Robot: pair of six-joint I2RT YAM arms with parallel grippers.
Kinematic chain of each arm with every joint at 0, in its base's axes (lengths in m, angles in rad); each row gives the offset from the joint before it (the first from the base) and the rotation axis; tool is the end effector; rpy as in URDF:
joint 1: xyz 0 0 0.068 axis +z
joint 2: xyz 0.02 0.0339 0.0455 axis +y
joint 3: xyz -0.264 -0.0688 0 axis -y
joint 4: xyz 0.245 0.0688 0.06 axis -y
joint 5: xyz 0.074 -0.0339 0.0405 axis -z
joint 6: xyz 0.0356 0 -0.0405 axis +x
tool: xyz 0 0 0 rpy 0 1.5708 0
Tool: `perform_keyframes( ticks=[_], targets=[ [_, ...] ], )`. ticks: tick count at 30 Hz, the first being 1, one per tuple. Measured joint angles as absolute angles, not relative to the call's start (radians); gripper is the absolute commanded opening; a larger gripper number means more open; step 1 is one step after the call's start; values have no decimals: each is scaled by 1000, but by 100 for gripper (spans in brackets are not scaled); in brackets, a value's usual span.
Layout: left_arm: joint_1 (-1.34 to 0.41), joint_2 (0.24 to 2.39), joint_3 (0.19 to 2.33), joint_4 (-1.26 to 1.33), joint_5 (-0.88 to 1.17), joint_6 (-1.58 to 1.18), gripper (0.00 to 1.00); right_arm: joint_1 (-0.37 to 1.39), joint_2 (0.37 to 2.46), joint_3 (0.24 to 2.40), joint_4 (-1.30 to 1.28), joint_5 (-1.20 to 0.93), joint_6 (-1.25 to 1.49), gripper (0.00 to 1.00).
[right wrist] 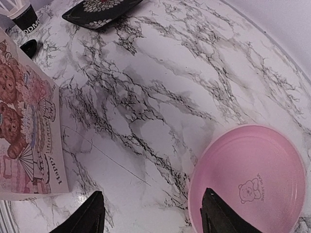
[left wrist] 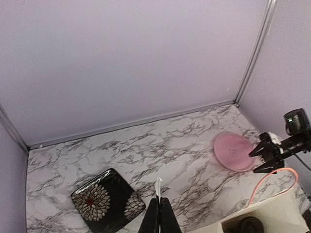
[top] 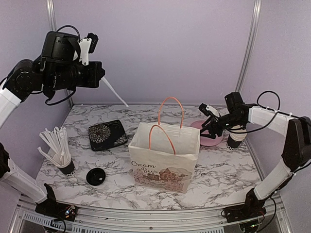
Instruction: Pack the takeout coffee
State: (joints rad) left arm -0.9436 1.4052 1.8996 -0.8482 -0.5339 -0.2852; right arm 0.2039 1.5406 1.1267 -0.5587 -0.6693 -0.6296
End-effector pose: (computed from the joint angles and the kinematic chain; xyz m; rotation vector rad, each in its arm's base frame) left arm 0.1683 -0.2014 0.5067 0.2650 1.8682 -0.3302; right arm 0.3068 0.0860 0.2496 -1.1823 2.0479 0.6460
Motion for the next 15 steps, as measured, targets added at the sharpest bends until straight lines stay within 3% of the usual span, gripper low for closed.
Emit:
perform_keyframes(
  ticks=[7, 15],
  targets=[
    [-944, 1207, 1750, -570, -279, -255, 0, 204, 1557, 1127, -560, -663, -630, 66],
    [-944, 1177, 1658, -493, 8, -314, 0, 204, 1578, 1127, -567, -663, -640, 66]
  ],
)
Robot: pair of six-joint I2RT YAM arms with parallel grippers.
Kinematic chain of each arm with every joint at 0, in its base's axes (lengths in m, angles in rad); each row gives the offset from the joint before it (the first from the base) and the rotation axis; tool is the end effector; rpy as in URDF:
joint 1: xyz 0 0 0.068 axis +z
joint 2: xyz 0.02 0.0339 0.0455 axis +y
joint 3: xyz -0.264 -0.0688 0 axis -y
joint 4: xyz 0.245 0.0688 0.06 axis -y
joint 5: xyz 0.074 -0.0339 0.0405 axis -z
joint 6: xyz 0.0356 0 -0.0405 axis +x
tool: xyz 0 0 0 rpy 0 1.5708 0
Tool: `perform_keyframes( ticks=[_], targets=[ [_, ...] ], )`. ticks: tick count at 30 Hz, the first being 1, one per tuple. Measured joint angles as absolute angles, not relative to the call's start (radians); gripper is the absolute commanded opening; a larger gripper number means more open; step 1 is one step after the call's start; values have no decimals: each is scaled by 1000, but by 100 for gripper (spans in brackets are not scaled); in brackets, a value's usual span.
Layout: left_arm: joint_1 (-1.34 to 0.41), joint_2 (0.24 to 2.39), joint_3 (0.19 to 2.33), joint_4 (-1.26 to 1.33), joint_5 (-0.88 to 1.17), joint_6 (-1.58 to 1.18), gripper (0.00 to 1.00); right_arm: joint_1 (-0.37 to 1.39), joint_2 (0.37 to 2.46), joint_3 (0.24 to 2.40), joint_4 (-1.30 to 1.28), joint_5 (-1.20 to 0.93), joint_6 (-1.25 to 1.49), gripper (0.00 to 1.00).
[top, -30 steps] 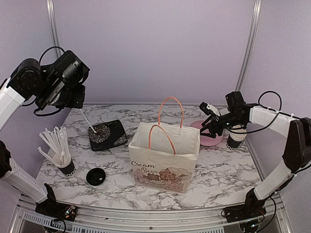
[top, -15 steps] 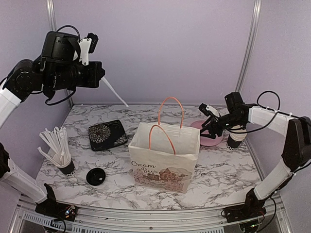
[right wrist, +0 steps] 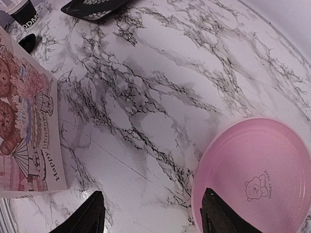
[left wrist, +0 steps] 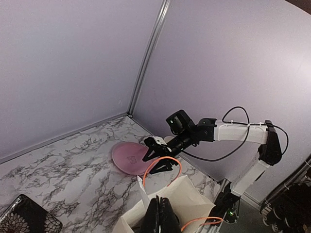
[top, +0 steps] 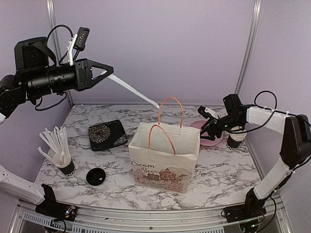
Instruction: Pack the takeout coffee
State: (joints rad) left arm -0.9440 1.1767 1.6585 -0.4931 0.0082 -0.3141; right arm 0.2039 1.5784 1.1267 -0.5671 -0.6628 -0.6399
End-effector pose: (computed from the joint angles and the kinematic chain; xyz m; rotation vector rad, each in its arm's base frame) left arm 0.1274 -0.1764 0.5227 0.5242 1.5870 -0.9779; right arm 0.3110 0.0867 0.2376 -1.1922 2.0869 0.6571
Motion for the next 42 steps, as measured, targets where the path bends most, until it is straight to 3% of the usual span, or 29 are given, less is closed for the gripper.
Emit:
perform_keyframes(
  ticks=[11, 17, 24, 30, 42],
  targets=[
    [-987, 1247, 1591, -499, 229, -339, 0, 204, 1579, 1127, -583, -662, -648, 66],
    [-1014, 1288, 1655, -508, 126, -305, 0, 204, 1579, 1127, -585, -662, -653, 66],
    [-1014, 1184, 1710, -486, 14, -293, 0, 204, 1579, 1127, -586, -662, -656, 66],
    [-1014, 1190, 1817, -511, 81, -311, 0, 204, 1579, 1127, -587, -662, -659, 66],
    [-1026, 1298, 1753, -611, 266, -375, 0, 204, 1582, 1129, -593, -660, -661, 66]
  ],
)
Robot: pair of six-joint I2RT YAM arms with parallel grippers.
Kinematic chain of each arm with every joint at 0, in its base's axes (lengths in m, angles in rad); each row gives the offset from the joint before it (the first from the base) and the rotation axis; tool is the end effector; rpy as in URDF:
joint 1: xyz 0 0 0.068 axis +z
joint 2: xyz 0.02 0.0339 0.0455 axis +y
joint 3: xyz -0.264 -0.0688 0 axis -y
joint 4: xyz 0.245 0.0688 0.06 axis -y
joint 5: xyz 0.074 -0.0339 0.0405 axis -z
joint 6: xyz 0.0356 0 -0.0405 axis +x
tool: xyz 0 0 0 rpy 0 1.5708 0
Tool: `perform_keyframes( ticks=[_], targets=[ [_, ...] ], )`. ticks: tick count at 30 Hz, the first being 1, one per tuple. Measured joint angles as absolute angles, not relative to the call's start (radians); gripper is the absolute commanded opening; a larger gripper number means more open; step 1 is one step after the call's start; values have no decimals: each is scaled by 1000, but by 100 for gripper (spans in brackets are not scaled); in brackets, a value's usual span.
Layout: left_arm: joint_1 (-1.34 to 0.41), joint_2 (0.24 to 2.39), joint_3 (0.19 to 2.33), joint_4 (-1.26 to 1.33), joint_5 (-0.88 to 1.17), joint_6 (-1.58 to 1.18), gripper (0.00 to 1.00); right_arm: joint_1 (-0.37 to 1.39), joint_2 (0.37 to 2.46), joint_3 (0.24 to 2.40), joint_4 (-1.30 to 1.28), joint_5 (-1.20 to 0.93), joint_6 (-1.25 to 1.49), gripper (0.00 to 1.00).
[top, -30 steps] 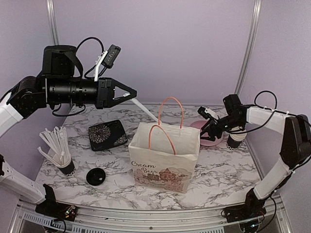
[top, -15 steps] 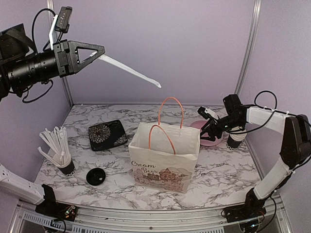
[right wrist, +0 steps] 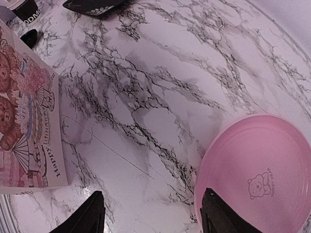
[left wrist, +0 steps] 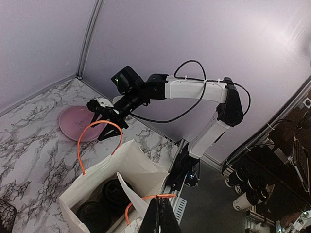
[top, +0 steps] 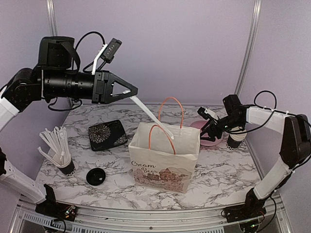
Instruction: Pack the takeout coffee
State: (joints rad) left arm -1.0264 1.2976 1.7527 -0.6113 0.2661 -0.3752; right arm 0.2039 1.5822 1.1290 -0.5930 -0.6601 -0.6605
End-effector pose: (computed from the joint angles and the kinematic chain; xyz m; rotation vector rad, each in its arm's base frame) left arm 0.1212 -0.2183 0.5124 0.8061 1.7144 -1.2300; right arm 0.3096 0.0863 0.2358 -1.2125 2.0986 0.6587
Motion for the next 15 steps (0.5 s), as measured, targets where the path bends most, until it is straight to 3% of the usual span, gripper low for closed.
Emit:
perform_keyframes(
  ticks=[15],
  targets=[
    [-1068, 1597, 1645, -437, 396, -436, 0, 204, 1588, 1129, -600, -659, -667, 66]
  ],
)
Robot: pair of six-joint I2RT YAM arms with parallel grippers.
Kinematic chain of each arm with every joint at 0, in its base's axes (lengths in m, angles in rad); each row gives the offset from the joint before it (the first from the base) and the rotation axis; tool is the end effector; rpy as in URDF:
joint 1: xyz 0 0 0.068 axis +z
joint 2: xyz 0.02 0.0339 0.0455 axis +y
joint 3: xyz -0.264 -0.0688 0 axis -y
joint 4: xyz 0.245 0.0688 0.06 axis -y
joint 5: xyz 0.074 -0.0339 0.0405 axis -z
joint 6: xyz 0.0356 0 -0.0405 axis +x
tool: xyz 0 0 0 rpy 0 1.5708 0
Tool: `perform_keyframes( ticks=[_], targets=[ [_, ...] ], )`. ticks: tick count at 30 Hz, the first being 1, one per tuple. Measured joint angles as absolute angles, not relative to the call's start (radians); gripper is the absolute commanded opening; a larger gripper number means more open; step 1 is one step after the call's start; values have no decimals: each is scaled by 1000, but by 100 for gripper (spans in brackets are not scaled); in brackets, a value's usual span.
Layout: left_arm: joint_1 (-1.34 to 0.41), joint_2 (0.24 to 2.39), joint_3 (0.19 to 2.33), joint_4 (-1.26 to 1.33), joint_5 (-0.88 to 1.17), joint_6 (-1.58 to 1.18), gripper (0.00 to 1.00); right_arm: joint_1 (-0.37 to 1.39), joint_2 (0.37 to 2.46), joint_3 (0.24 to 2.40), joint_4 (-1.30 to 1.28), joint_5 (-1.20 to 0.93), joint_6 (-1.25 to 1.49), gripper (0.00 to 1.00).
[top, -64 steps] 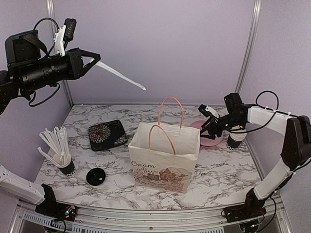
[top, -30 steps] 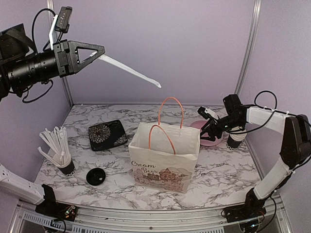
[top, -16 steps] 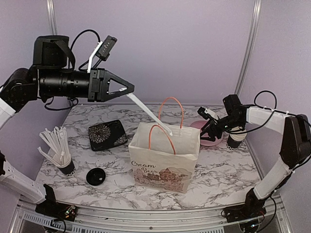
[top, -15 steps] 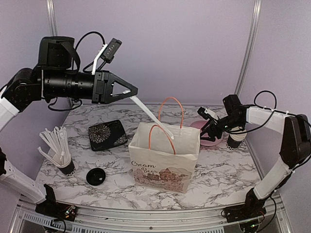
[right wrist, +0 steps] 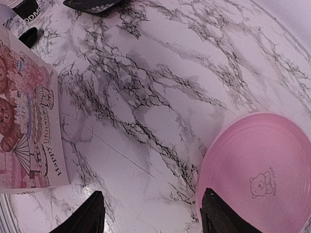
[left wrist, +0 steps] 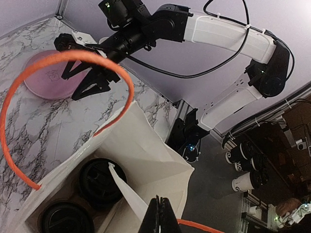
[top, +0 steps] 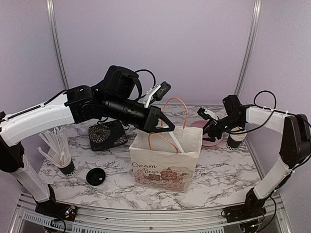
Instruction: Pack the takeout coffee
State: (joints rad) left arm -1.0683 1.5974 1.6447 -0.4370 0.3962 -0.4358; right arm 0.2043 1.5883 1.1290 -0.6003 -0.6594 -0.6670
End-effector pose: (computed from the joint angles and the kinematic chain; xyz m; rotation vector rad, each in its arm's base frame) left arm 0.1651 -0.3289 0.4083 0.9550 1.9769 -1.3154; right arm 0.3097 0.0864 0.2335 -1.2196 2.1064 0.6622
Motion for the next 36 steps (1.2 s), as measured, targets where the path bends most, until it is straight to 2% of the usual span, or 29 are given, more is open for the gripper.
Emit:
perform_keyframes(
  ticks=[2, 13, 21, 28, 30, 32, 33, 36],
  targets=[
    [-1075, 1618, 1645, -412, 401, -442, 0, 204, 1588, 1129, -601, -659, -667, 66],
    [-1081, 1662, 1651, -406, 357, -420, 35, 206, 1600, 1137, -619, -660, -681, 66],
    [-1081, 1651, 1732, -522, 212, -340, 47, 206, 1600, 1142, -628, -659, -681, 67],
    [-1081, 1570, 1784, -630, -14, -226, 82, 206, 1575, 1203, -648, -593, -659, 69],
    [-1078, 1531, 1789, -650, -123, -194, 93, 204, 1540, 1237, -645, -551, -643, 75],
    [-1061, 1488, 1794, -667, -237, -170, 99, 191, 1485, 1267, -625, -506, -616, 95],
    [-1046, 1472, 1795, -670, -275, -155, 99, 184, 1458, 1277, -614, -486, -592, 98],
    [-956, 1429, 1786, -662, -381, -123, 99, 145, 1375, 1321, -570, -402, -522, 99]
  ],
)
